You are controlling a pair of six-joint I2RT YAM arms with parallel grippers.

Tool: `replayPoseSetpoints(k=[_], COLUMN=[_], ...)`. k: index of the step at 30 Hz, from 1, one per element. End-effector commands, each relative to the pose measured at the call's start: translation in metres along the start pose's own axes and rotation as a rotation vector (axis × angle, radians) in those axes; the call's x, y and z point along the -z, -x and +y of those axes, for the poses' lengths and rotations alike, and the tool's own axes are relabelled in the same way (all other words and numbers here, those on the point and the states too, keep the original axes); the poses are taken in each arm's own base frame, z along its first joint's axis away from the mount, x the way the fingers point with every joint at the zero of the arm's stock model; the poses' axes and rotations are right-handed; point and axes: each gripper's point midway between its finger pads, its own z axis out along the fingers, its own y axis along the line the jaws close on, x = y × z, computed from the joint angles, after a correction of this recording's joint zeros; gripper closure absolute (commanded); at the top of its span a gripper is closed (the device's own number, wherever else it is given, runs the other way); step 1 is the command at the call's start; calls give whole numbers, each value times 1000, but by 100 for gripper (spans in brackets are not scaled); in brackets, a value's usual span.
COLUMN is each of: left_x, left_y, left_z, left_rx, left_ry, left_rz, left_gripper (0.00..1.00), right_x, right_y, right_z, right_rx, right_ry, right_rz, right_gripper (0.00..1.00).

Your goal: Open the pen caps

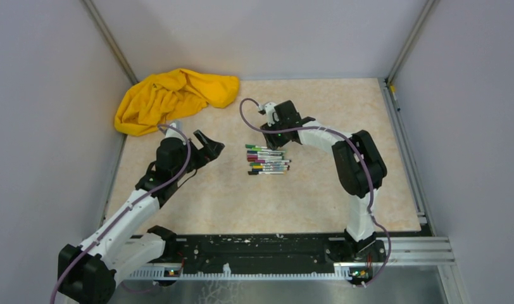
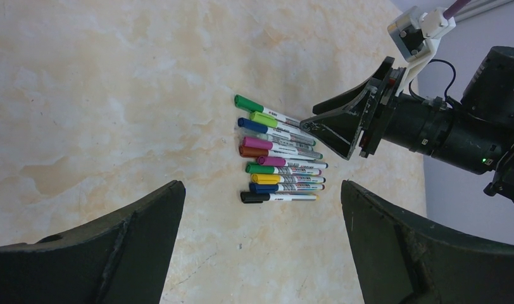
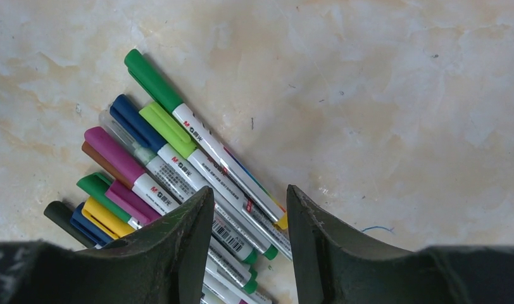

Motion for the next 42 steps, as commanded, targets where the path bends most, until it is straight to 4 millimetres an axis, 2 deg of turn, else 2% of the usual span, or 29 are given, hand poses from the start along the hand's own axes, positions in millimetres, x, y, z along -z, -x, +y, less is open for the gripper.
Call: replayPoseSetpoints(k=[1, 18, 36, 42], left_x=[0, -2, -2, -1], left_y=[-1, -7, -11, -13], left_z=[-4, 3, 8, 11], left_rx=[4, 7, 7, 13], left_ry=[-27, -16, -6, -2], left_rz=[-7, 0, 5, 4], left_gripper=[1, 1, 1, 1], right_x=[-3, -14, -15, -22], right_y=[22, 13, 26, 20], right_z=[8, 3, -2, -3], right_rx=[34, 55, 74, 81], right_ry=[19, -16, -42, -39], right_rz=[-47, -12, -27, -4], right_gripper=[54, 56, 59, 60])
